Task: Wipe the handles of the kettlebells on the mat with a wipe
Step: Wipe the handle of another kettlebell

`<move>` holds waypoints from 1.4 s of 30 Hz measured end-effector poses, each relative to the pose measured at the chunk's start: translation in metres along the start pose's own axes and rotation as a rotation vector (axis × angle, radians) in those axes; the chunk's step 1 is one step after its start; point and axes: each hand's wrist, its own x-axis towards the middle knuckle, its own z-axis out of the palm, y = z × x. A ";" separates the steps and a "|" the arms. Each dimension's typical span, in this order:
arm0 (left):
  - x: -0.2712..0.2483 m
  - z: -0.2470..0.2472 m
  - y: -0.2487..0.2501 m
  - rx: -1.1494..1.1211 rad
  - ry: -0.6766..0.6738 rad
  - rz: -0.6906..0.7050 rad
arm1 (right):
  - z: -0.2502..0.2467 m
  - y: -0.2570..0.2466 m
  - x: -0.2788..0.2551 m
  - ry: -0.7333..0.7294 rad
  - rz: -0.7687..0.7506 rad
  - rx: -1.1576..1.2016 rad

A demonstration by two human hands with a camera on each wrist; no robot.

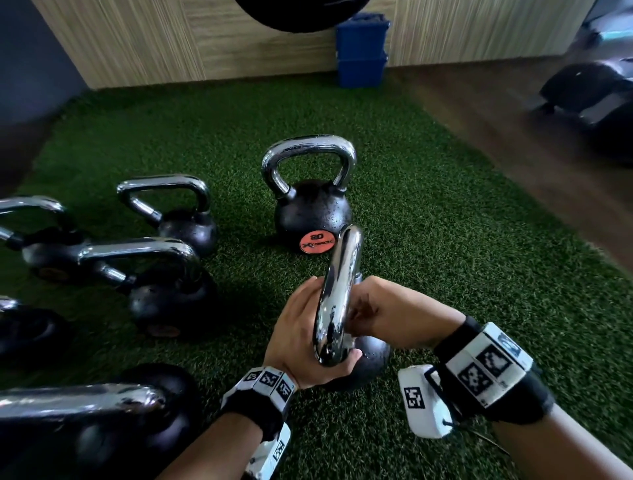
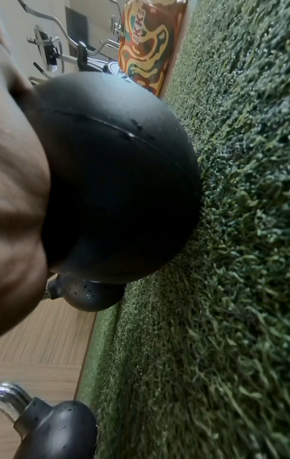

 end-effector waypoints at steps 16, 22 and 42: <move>-0.001 0.002 -0.008 0.054 -0.025 0.057 | 0.040 0.021 0.008 0.152 -0.155 1.301; -0.006 0.005 -0.015 0.103 -0.048 0.010 | 0.034 0.014 0.020 0.384 -0.254 1.316; -0.006 0.003 -0.016 0.031 -0.047 -0.012 | 0.014 0.011 0.047 1.166 0.273 0.202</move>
